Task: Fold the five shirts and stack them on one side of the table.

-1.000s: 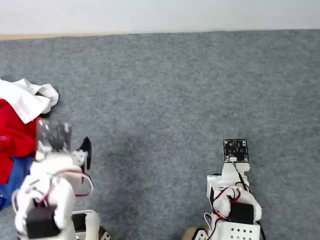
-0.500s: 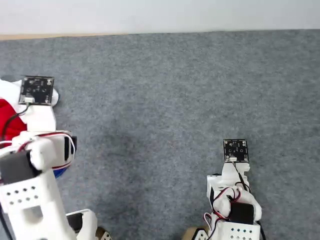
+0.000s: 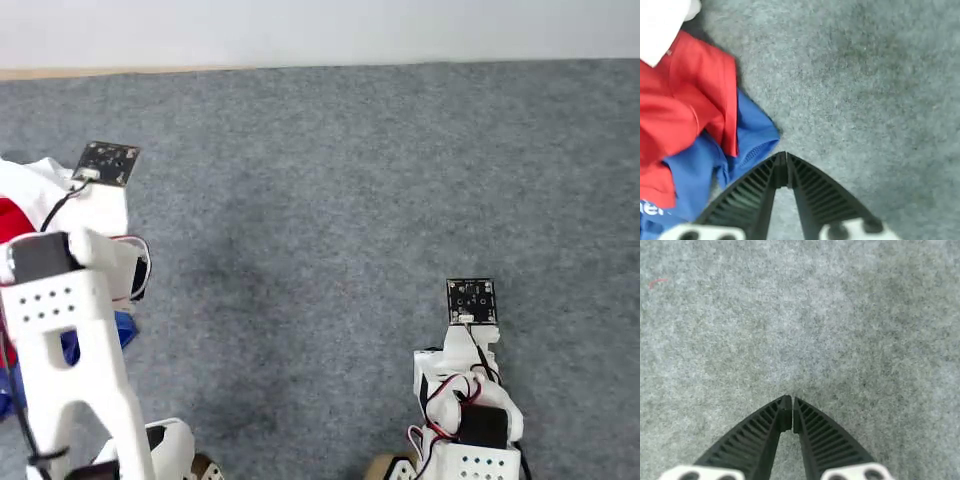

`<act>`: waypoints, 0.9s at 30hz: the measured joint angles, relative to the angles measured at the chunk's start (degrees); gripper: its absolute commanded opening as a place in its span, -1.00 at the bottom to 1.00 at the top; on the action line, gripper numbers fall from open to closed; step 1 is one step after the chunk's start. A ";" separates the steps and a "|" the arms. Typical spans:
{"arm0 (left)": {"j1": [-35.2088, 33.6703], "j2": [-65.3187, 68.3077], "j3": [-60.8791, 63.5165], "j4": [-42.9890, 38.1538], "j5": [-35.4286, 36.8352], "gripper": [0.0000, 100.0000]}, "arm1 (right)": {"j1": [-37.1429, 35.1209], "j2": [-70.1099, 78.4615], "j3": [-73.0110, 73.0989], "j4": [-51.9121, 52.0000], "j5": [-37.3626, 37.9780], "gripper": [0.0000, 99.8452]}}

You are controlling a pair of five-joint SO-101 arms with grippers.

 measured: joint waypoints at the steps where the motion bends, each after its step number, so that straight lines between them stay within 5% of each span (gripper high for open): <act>1: -0.62 1.32 -0.88 0.00 -0.88 -0.98 | 0.00 0.00 0.00 0.00 0.00 -0.98; 10: -14.77 15.21 -10.02 -2.99 -13.10 -0.97 | 0.00 0.00 0.00 0.00 0.00 -0.98; 16: -21.71 21.63 -13.01 -3.60 -23.12 -0.70 | 0.00 0.00 0.00 0.00 0.00 -0.98; 27: -24.18 23.38 -13.01 -12.57 -25.32 -0.48 | 0.00 0.00 0.00 0.00 0.00 -0.98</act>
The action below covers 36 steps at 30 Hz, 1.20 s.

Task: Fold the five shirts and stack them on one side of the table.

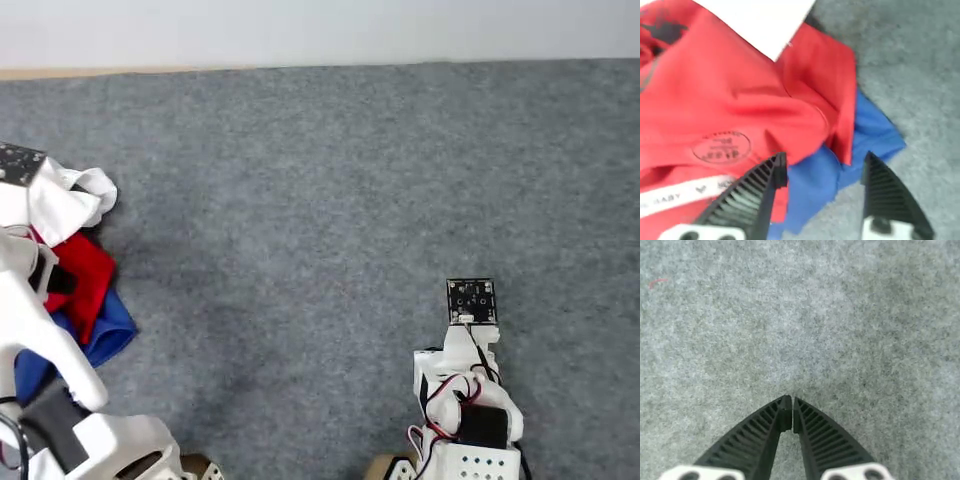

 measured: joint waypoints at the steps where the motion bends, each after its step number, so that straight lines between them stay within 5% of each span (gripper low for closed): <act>1: -0.09 1.05 0.00 -0.97 0.00 -0.48 | 0.00 0.00 0.00 0.00 0.00 -0.98; 9: -0.09 12.31 0.00 -8.18 0.00 -0.51 | 0.00 0.00 0.00 0.00 0.00 -0.98; 19: -0.09 19.34 -0.09 -15.65 0.00 -0.98 | 0.00 0.00 0.00 0.00 0.00 -0.98; 23: 0.62 19.25 -0.88 -15.12 0.00 -0.99 | 0.00 0.00 0.00 0.00 0.00 -0.98; 36: 19.16 -9.23 -0.97 -0.79 0.70 -0.99 | 0.00 0.00 0.00 0.00 0.00 -0.98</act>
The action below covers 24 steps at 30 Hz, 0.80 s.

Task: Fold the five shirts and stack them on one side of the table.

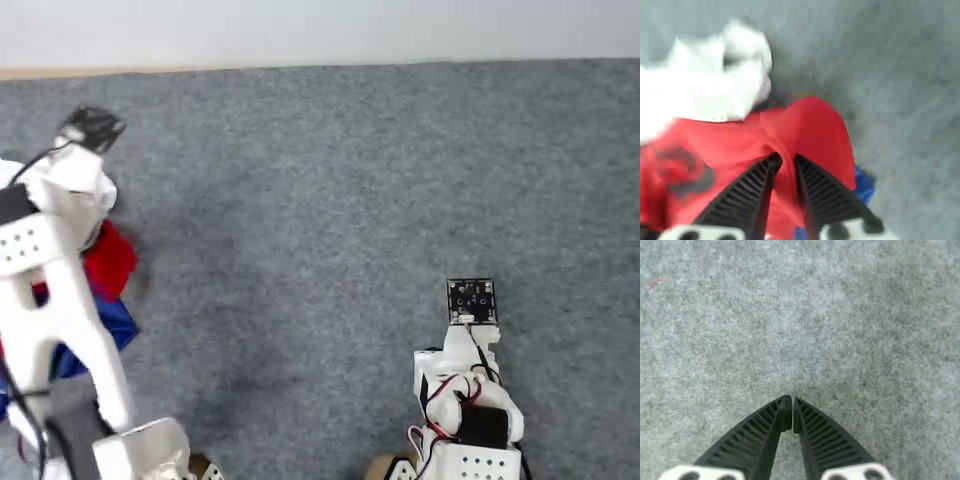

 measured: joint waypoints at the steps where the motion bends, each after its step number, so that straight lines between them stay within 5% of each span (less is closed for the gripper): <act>1: 1.93 -2.73 0.00 0.18 1.23 -0.99 | 0.00 0.00 0.00 0.00 0.00 -0.98; 11: 20.84 -13.45 -7.03 0.70 17.67 -0.99 | 0.00 0.00 0.00 0.00 0.00 -0.98; 24: 36.40 10.11 -48.53 4.84 21.45 -1.00 | 0.00 0.00 0.00 0.00 0.00 -0.98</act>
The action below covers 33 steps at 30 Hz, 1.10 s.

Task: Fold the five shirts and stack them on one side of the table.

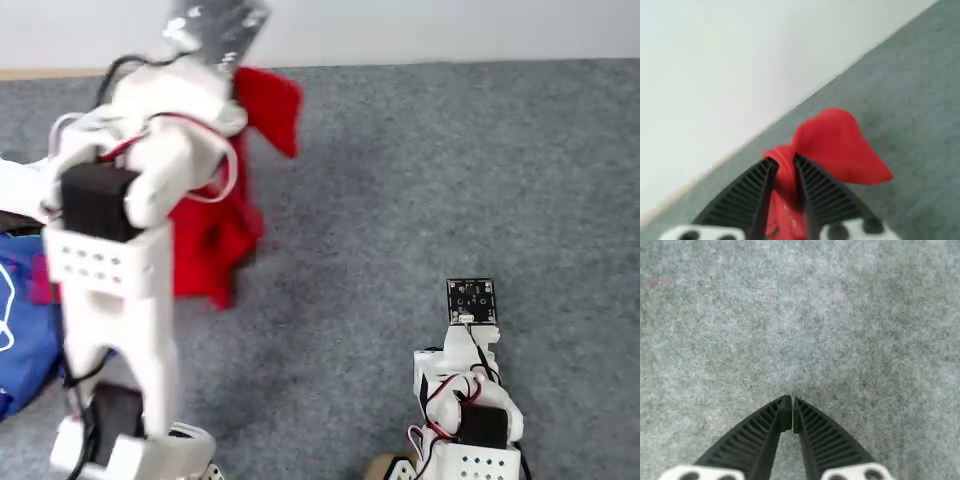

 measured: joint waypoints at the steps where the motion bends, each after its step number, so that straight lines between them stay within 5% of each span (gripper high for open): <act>1: 2.02 2.20 -3.69 1.05 0.00 -1.00 | 0.00 0.00 0.00 0.00 0.00 -0.98; 8: 15.91 12.92 -26.90 3.52 0.00 -1.00 | 0.00 0.00 0.00 0.00 0.00 -0.98; 13: 19.60 13.19 -31.38 5.45 -0.26 -1.00 | 0.00 0.00 0.00 0.00 0.00 -0.98; 21: 6.95 13.71 -26.37 10.55 0.26 -1.00 | 0.00 0.00 0.00 -1.58 0.00 -0.98; 33: -9.67 13.71 12.75 10.55 -1.93 -1.00 | 0.00 0.00 0.00 -15.12 0.35 -0.98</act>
